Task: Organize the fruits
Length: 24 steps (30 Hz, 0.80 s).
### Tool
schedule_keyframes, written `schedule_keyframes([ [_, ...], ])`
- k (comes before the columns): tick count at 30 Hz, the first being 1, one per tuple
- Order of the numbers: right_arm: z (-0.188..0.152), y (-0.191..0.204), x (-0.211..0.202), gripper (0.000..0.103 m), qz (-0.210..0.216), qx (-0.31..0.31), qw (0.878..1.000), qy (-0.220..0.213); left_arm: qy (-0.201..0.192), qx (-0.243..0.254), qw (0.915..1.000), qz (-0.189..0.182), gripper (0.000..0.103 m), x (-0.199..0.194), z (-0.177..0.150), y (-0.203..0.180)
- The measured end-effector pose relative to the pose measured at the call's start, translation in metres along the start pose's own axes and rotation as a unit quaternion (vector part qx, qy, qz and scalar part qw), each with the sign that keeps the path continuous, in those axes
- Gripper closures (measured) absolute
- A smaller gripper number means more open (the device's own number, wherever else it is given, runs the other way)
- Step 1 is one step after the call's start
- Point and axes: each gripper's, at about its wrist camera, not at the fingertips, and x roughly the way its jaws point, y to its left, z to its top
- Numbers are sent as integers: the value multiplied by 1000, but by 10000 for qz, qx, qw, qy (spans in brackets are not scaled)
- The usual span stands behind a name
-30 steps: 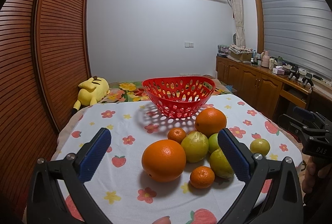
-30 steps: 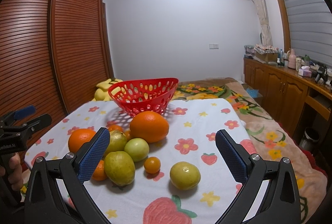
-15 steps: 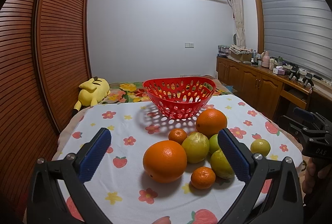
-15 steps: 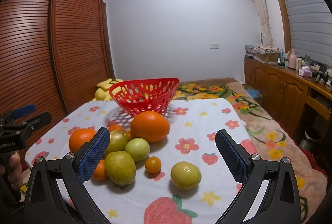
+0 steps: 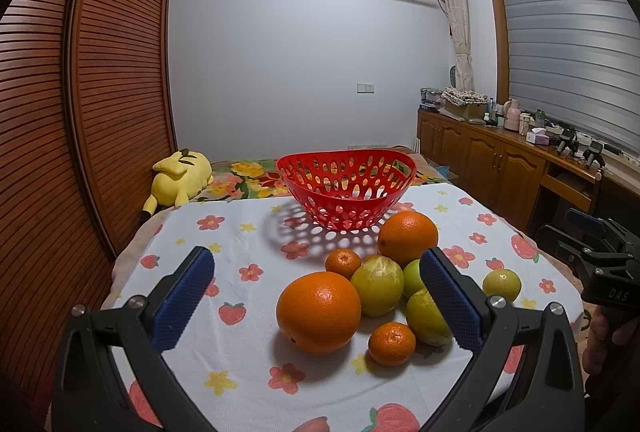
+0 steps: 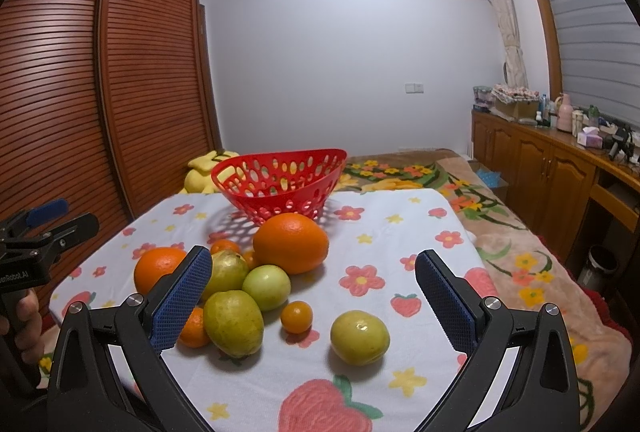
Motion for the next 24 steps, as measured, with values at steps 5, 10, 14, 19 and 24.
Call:
schedule_keyframes([
  [5,0,-1,0,0,-1,1,10000,3,-1,-3,10000,-3,0,0,0,0],
  [10,-3,3,-1,0,-1,1,10000,20,27,-4,10000,-9,0,1,0,0],
  [14,-8,4,-1,0,-14,23,10000,59,70,-31,10000,12,0,3,-3,1],
  [19,-12,-2,2,0,-49,23,9999,160,172,-72,9998,43,0,12,-7,6],
  [24,-18,-11,8,0,-93,63,9994,314,363,-143,9992,8,0,26,-14,14],
])
